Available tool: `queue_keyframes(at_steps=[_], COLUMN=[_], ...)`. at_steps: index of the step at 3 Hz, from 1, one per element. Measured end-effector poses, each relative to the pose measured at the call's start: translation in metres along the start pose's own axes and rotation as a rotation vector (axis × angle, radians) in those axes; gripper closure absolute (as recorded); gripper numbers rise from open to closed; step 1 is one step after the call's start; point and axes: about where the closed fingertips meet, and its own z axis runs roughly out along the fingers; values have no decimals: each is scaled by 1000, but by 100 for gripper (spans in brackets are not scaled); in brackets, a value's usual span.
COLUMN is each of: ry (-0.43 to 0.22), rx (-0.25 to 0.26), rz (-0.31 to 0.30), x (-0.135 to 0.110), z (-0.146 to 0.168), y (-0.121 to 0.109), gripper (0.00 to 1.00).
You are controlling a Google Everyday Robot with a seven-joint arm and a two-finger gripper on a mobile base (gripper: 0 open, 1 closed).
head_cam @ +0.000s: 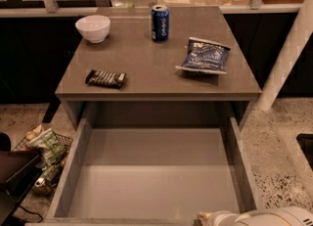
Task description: Close top drawer
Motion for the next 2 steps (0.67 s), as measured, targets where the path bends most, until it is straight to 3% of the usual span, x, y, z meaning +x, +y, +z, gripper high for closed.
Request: queue_keyframes(at_steps=[1, 2], ry=[0, 0], rx=[0, 0], rz=[0, 0], x=[0, 0], z=[-1, -1], y=[0, 0], gripper=[100, 100])
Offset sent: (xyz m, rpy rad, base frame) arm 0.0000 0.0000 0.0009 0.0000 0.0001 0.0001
